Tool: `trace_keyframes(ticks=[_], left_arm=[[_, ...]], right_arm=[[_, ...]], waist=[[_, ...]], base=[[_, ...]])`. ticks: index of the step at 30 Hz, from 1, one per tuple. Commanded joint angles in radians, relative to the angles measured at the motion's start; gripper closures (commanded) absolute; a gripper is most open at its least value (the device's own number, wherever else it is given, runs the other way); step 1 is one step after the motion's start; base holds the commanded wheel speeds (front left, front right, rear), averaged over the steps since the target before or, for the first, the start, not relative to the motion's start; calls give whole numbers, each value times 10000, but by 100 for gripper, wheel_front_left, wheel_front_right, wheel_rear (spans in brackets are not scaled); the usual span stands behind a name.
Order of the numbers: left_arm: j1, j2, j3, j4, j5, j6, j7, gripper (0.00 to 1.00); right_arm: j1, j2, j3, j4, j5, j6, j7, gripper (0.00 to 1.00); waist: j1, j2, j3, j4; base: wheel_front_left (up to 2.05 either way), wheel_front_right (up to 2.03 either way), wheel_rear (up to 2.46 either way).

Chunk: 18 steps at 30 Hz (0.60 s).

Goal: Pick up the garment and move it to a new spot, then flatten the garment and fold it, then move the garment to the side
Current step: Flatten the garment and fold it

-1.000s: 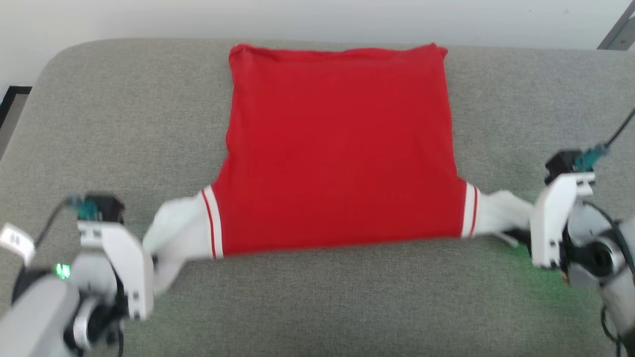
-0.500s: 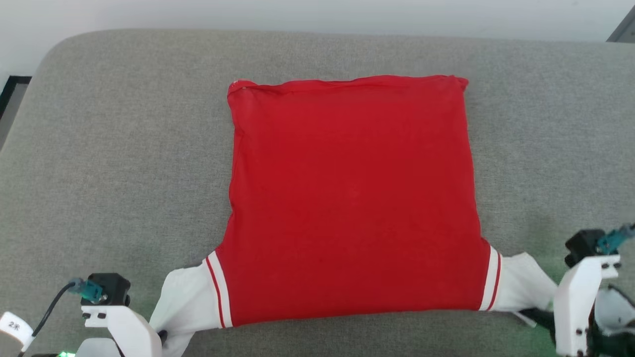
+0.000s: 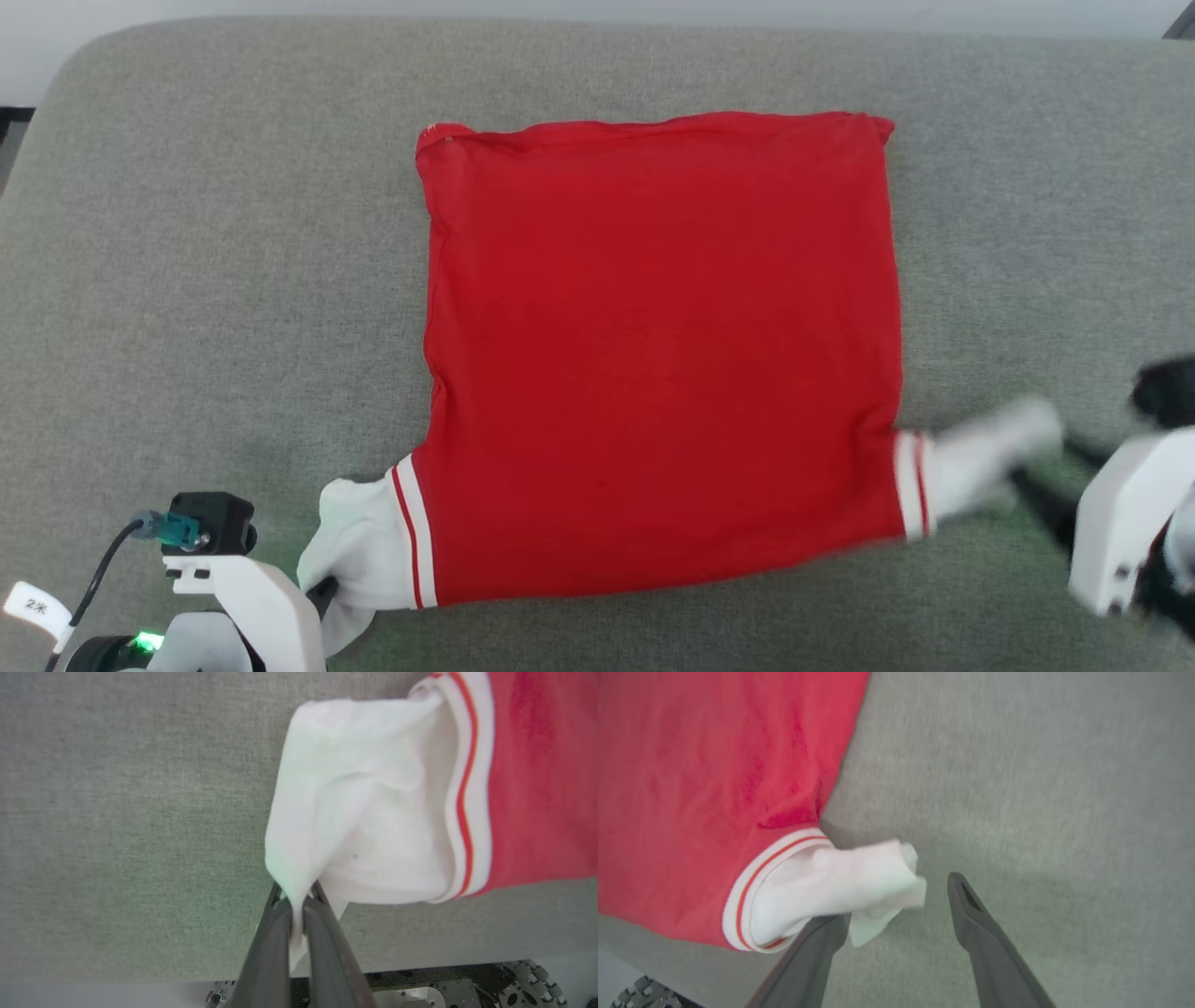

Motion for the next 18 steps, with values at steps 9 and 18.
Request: trace_keyframes(ticks=[9, 18], left_arm=[[-656, -355, -182, 65, 265, -275, -195, 100], [-1658, -949, -729, 425, 543, -791, -96, 100]], right_arm=[[-2852, 159, -144, 32, -1348, 1, -2386, 0], [-5939, -339, 583, 3516, -1695, -1, -2996, 0]], waist=[[0, -1, 653, 418], [0, -1, 1299, 1352]], base=[[0, 0, 0], [0, 0, 0]])
